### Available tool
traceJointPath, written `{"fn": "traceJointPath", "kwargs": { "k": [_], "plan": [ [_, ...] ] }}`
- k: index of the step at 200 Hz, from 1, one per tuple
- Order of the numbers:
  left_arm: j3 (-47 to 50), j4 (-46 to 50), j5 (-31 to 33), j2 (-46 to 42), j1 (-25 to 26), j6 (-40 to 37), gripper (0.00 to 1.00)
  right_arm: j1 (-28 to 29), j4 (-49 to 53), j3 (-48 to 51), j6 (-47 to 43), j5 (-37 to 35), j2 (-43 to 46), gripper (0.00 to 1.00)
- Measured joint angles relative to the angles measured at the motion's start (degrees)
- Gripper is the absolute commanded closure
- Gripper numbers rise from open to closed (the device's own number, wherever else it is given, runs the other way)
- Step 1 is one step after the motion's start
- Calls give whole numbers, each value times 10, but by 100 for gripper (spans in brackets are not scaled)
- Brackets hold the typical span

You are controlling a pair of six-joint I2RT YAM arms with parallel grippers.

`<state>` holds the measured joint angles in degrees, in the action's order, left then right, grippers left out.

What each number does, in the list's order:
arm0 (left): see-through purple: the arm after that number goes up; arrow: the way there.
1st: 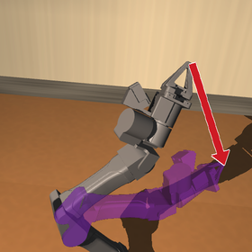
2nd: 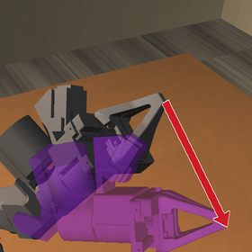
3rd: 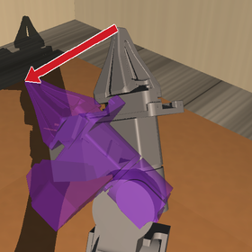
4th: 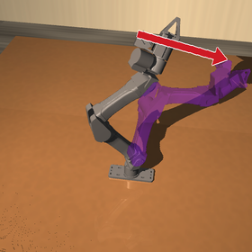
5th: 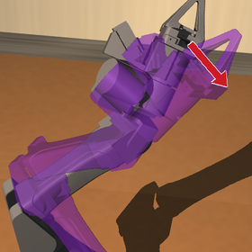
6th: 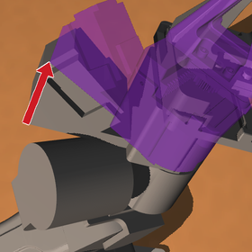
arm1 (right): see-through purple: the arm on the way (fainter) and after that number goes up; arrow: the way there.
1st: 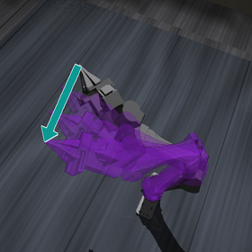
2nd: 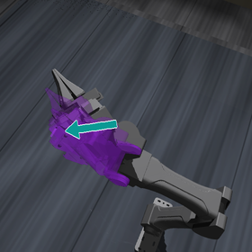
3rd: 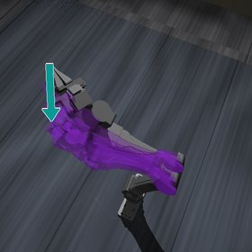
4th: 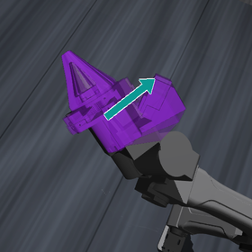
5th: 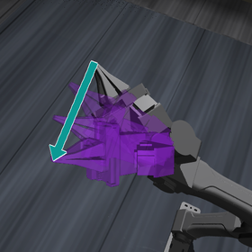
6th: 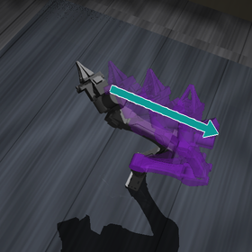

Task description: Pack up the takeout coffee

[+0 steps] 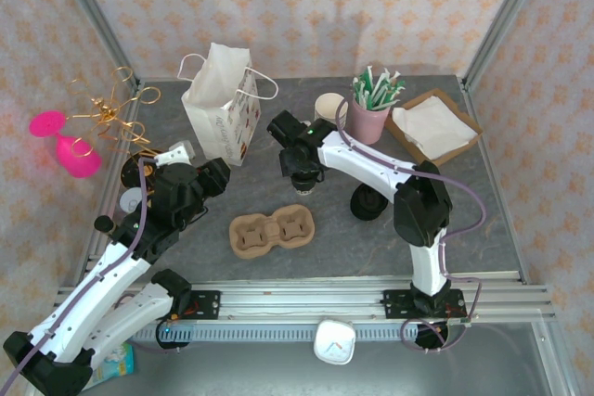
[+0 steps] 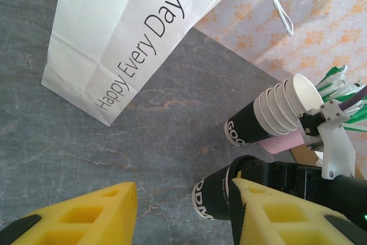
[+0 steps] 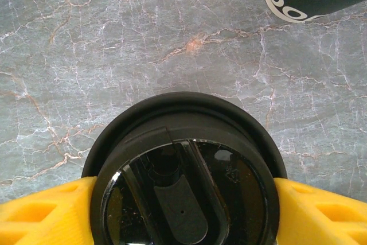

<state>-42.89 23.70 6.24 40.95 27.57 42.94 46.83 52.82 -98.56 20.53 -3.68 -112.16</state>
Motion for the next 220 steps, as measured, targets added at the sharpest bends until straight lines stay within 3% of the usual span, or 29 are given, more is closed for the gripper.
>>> {"fn": "traceJointPath", "kwargs": {
  "k": [108, 220],
  "plan": [
    [0, 0, -26, 2, 0, 0, 53, -14, 12, 7, 3, -13, 16, 31],
    [-1, -25, -106, 54, 2, -11, 53, -188, -1, 160, 0, -15, 165, 30]
  ]
}}
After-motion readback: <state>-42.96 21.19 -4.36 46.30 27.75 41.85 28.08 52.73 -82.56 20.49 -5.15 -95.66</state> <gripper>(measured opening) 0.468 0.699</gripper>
